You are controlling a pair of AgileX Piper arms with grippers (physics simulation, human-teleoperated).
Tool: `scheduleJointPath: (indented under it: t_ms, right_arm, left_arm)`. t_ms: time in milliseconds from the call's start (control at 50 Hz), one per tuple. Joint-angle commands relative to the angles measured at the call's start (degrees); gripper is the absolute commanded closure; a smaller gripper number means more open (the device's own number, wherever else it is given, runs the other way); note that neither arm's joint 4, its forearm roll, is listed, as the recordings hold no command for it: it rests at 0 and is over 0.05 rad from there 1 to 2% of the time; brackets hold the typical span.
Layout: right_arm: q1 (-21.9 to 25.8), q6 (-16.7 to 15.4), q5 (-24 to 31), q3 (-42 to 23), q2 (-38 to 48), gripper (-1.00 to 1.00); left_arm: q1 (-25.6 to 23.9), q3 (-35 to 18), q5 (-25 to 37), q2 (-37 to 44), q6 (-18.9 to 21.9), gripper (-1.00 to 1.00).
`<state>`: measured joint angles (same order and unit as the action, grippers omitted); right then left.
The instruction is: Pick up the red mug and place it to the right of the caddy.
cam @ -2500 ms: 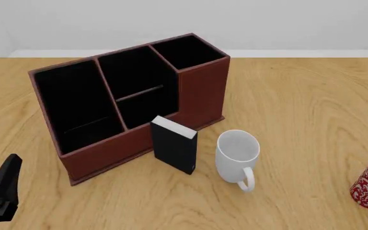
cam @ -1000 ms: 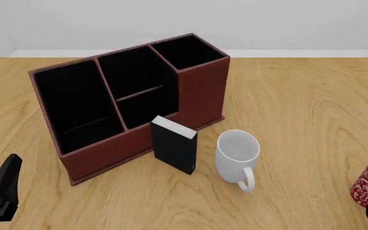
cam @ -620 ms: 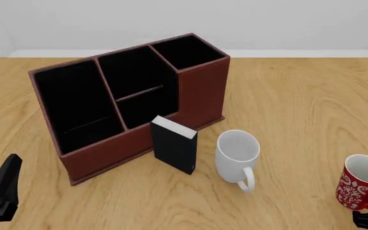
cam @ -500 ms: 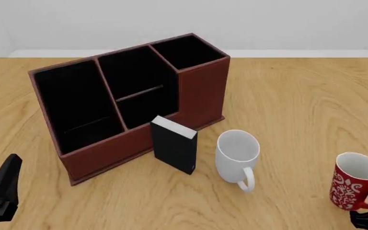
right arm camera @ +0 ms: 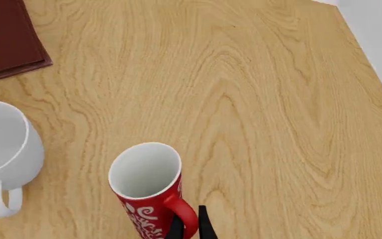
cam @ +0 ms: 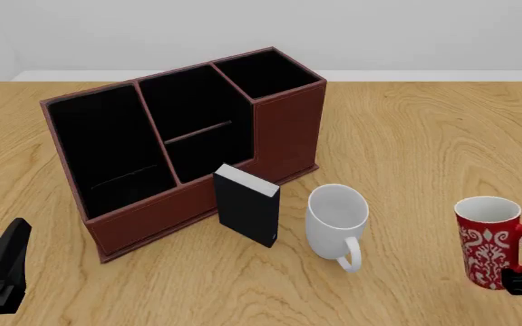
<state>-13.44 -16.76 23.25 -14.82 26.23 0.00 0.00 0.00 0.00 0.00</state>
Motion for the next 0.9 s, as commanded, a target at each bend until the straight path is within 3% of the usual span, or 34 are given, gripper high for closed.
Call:
scheduleJointPath:
  t_ms: [20, 480, 900]
  right_arm:
    - [0.52, 1.06, -3.08, -4.73, 2.83, 1.0]
    - [0.56, -0.28, -14.3, -13.47, 15.18, 1.0]
    - [0.38, 2.33, -32.99, -18.65, 34.03, 1.0]
  left_arm:
    - [0.0, 0.0, 0.0, 0.0, 0.0, -1.0]
    - [0.0, 0.0, 0.0, 0.0, 0.0, -1.0]
    - [0.0, 0.0, 0.0, 0.0, 0.0, -1.0]
